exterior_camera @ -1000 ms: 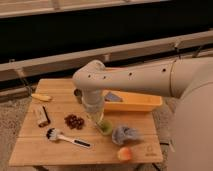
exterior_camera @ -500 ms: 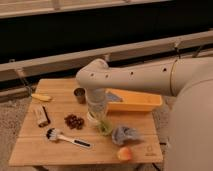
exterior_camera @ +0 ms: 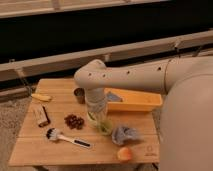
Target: Place fork in paper cup
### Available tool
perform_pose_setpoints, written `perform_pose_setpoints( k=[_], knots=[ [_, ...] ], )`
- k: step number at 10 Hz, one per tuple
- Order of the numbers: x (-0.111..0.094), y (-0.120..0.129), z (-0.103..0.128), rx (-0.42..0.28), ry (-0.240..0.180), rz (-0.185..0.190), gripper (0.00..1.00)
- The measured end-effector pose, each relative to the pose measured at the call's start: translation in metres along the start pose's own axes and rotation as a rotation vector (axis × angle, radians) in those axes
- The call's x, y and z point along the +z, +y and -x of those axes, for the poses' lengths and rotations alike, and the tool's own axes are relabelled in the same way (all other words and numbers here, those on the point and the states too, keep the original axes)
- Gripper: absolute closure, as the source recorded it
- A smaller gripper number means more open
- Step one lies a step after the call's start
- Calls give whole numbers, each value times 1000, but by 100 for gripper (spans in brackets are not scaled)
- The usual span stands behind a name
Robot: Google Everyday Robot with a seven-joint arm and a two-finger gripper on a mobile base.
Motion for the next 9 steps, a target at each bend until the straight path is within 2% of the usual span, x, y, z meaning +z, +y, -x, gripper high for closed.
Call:
perform_pose_setpoints(
  k=[3,6,9],
  knots=[
    [1,-1,5,-16,6,-9,22],
    [1,-1,11,-29,5,-21,20],
    [-3,-3,20,-13,-27,-38,20]
  ],
)
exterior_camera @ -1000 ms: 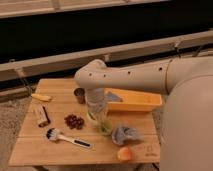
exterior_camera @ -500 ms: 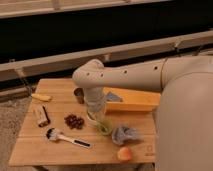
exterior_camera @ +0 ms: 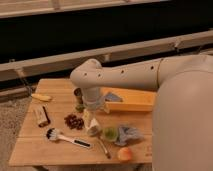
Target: Place fork in paper cup
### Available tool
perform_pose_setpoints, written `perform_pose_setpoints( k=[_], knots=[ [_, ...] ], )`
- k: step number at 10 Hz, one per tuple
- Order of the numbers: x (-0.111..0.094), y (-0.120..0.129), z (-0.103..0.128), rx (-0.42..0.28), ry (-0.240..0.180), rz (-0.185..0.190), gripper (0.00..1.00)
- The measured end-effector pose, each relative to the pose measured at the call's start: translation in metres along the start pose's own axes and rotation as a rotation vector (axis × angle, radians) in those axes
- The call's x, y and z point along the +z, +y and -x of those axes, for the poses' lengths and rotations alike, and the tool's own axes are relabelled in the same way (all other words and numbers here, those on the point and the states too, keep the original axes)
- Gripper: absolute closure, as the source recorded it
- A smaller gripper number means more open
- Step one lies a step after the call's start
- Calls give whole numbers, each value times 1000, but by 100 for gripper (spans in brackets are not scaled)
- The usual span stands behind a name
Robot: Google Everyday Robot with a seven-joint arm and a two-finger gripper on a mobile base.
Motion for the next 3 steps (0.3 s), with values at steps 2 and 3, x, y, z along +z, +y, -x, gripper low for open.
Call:
perform_pose_setpoints(
  k=[2,3],
  knots=[
    [-4,-2,8,54,-34,-2,20],
    [-4,-2,8,55,-34,-2,20]
  ],
)
